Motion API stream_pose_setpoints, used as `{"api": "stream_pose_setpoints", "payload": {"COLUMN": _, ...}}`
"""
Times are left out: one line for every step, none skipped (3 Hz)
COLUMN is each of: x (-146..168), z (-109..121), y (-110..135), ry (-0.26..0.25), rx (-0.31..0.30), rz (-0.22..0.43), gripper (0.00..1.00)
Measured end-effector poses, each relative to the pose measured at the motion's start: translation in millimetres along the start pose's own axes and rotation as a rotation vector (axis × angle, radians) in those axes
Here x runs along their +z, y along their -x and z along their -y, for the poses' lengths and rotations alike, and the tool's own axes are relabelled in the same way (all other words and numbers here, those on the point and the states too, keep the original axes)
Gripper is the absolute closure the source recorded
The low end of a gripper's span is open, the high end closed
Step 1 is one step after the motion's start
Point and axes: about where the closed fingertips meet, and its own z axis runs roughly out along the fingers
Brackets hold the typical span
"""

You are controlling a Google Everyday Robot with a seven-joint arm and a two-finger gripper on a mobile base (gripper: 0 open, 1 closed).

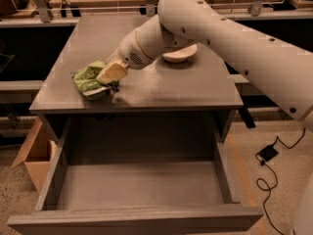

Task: Pick green jalapeno chip bag from top drawer and place on counter

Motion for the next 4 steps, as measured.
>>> {"api": "stream_pose_setpoints", "payload": {"x": -14.9, "z": 11.8, "y": -8.1, "ry": -0.041, "rx": 0.007, "rz": 0.016, "gripper": 0.0}}
{"api": "stream_pose_setpoints", "payload": {"x": -38.8, "z": 27.4, "y": -18.6, "ry": -0.069, "rx": 0.015, "rz": 0.031, "gripper": 0.0}}
{"api": "stream_pose_setpoints", "payload": {"x": -76.5, "z": 44.3, "y": -35.1, "ry": -0.101, "rx": 0.039, "rz": 0.06, "gripper": 0.0}}
{"api": "stream_pose_setpoints", "payload": {"x": -126.2, "z": 63.7, "y": -67.0, "ry": -0.19, "rx": 0.101, "rz": 0.06, "gripper": 0.0}}
